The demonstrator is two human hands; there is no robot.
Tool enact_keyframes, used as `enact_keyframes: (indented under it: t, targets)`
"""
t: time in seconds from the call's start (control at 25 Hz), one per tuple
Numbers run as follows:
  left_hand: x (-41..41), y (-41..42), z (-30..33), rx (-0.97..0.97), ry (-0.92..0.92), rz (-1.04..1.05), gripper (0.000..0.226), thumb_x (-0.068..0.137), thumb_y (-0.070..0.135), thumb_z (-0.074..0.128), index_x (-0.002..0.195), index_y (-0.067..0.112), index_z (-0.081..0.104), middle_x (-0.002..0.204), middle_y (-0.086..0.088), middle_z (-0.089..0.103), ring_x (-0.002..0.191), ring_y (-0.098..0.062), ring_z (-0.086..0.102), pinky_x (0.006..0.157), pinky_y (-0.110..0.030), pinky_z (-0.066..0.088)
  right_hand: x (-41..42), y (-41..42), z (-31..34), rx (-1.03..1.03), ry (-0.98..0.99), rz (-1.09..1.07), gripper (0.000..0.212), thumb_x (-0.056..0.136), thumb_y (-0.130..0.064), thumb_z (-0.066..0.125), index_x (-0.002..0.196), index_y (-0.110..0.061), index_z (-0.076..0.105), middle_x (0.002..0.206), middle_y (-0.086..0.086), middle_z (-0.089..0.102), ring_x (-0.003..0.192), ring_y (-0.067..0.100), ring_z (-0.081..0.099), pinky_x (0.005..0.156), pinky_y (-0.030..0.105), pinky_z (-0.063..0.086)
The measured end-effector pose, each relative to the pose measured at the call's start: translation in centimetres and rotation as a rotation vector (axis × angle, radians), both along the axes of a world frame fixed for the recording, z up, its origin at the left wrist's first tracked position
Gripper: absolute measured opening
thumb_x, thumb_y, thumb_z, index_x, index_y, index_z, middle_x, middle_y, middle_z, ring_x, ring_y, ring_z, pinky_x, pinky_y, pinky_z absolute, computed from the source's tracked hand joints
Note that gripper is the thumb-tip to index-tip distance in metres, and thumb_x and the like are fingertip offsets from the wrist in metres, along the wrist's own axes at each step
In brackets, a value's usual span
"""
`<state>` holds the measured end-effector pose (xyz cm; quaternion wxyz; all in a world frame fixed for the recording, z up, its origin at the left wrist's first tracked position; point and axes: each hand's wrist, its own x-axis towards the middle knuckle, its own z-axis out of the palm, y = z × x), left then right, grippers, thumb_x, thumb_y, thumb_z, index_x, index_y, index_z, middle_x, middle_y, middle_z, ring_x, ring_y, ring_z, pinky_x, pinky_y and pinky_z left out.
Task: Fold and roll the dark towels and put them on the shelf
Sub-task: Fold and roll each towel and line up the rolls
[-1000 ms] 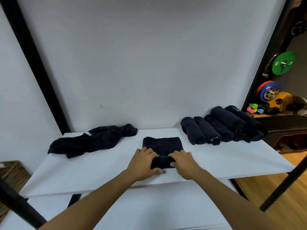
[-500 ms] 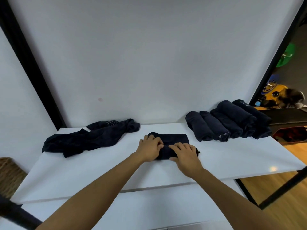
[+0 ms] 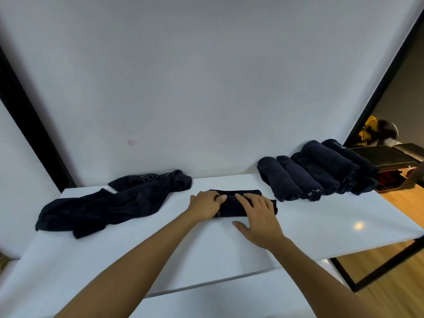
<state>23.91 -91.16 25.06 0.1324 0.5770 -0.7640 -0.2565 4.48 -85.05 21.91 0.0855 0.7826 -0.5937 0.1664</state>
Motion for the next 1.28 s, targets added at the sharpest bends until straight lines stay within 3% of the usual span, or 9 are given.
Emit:
enact_keyframes:
  t: [0.08,0.16,0.28,0.4,0.48,0.6,0.84,1.04,1.28]
  targets:
    - [-0.4,-1.1,0.0,-0.014,-0.073,0.004,0.044,0.103,0.048,0.028,0.091,0.019,0.060,0.095,0.000,0.063,0.108,-0.026,0.048,0.092,-0.040,0.032,-0.1,-1.1,0.3,0.037,-0.005,-0.041,0.063,0.085,-0.057,0.056,0.137,-0.023,0.050,0.126,0.001,0.058,0.118,0.023,0.052,0.106,0.041,0.033]
    - [-0.5,-1.5,-0.2,-0.269,-0.156,0.000,0.038,0.103,0.044,0.032,0.103,0.021,0.063,0.106,0.000,0.060,0.110,-0.026,0.045,0.092,-0.038,0.031,0.0,-2.6,1.4,0.153,-0.009,-0.064,0.053,0.089,-0.056,0.053,0.135,-0.027,0.051,0.120,-0.003,0.059,0.112,0.021,0.052,0.100,0.037,0.031]
    - [-0.3,-0.4,-1.0,-0.639,-0.147,-0.092,0.032,0.099,0.041,0.041,0.100,0.021,0.066,0.099,0.003,0.063,0.095,-0.023,0.053,0.085,-0.036,0.034,-0.1,-4.9,3.2,0.392,0.007,-0.085,0.047,0.090,-0.058,0.052,0.127,-0.030,0.052,0.113,-0.003,0.055,0.106,0.020,0.050,0.094,0.035,0.034]
    - [-0.7,0.6,-3.1,-0.740,-0.198,-0.086,0.037,0.092,0.045,0.041,0.103,0.016,0.063,0.097,0.000,0.062,0.088,-0.023,0.054,0.084,-0.037,0.037,-0.5,-6.4,4.0,0.481,-0.166,-0.122,0.046,0.085,-0.056,0.063,0.121,-0.029,0.054,0.115,-0.004,0.049,0.108,0.018,0.049,0.094,0.034,0.040]
    - [-0.7,-0.5,-3.2,-0.667,-0.221,-0.071,0.042,0.091,0.048,0.041,0.107,0.014,0.059,0.101,-0.001,0.060,0.091,-0.025,0.053,0.085,-0.038,0.037,-0.3,-6.6,3.7,0.324,-0.299,-0.106,0.047,0.086,-0.050,0.064,0.125,-0.026,0.053,0.118,-0.006,0.051,0.109,0.016,0.050,0.096,0.032,0.041]
    - [-0.2,-2.7,-1.7,-0.462,-0.236,-0.129,0.058,0.075,0.061,0.052,0.110,0.015,0.050,0.108,0.002,0.053,0.100,-0.023,0.045,0.088,-0.037,0.036,-0.1,-6.3,2.5,0.131,-0.158,0.003,0.055,0.085,-0.056,0.047,0.130,-0.025,0.053,0.119,-0.008,0.058,0.108,0.016,0.054,0.098,0.030,0.038]
    - [-1.1,-6.2,0.7,-0.156,-0.327,-0.183,0.071,0.061,0.063,0.071,0.112,0.021,0.045,0.109,0.005,0.053,0.102,-0.021,0.046,0.087,-0.038,0.037,-0.8,-9.1,3.2,0.358,0.040,0.003,0.080,0.064,-0.062,0.059,0.137,-0.034,0.039,0.121,-0.009,0.047,0.111,0.016,0.043,0.098,0.033,0.034]
    - [-1.5,-8.9,0.7,-0.117,-0.341,-0.167,0.073,0.056,0.065,0.071,0.113,0.028,0.045,0.108,0.006,0.053,0.101,-0.020,0.045,0.092,-0.037,0.036,-0.9,-12.1,3.6,0.451,0.078,-0.015,0.068,0.063,-0.062,0.062,0.120,-0.029,0.047,0.105,-0.008,0.045,0.097,0.014,0.041,0.088,0.032,0.036]
    - [-1.9,-10.6,0.2,-0.088,-0.333,-0.209,0.058,0.057,0.065,0.070,0.099,0.034,0.047,0.094,0.009,0.056,0.090,-0.017,0.049,0.080,-0.032,0.039,-1.3,-14.0,3.3,0.449,-0.013,0.038,0.057,0.063,-0.065,0.065,0.104,-0.027,0.050,0.094,-0.010,0.060,0.084,0.015,0.058,0.073,0.029,0.042]
